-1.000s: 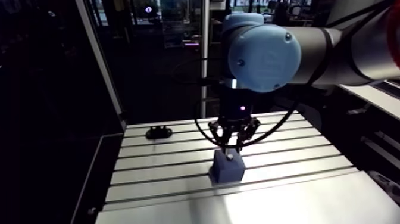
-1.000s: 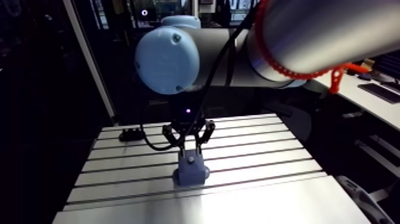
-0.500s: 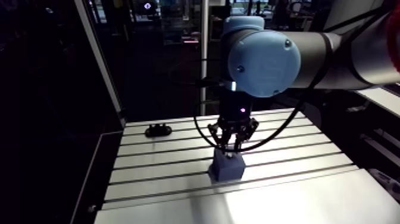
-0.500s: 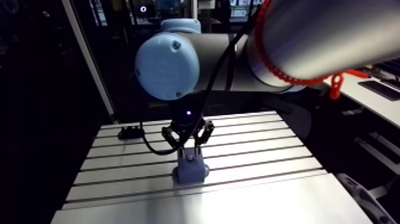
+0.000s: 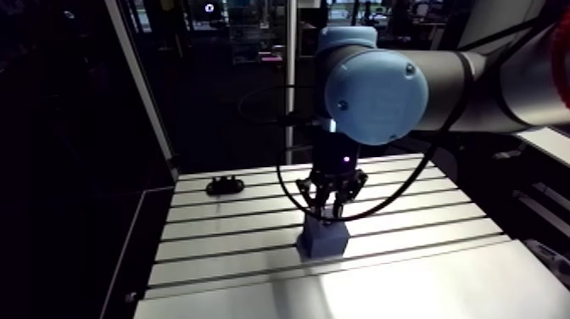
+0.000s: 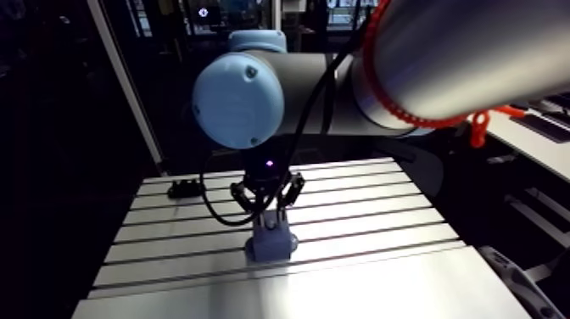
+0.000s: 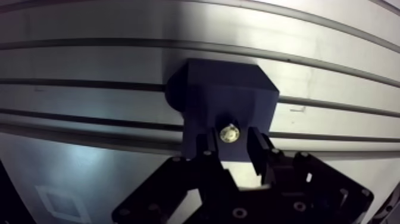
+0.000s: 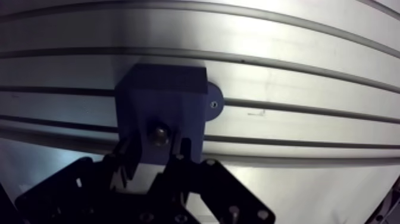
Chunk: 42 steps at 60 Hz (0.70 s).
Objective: Pick up the M10 bolt and insert it into the hex recess until seated.
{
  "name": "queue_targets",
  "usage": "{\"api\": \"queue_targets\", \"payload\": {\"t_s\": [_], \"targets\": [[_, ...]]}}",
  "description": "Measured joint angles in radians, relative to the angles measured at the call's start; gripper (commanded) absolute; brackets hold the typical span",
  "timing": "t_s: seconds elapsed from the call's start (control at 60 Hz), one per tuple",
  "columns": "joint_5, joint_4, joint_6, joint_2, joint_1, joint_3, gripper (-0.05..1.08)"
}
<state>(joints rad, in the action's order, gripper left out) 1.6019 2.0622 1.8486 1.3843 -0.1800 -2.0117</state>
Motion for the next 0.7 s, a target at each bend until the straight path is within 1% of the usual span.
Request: {"api": "queue_targets", "payload": {"t_s": [0.7], "targets": [[0.0,0.009,0.0,0.004,-0.001,-0.019,0.6]]}}
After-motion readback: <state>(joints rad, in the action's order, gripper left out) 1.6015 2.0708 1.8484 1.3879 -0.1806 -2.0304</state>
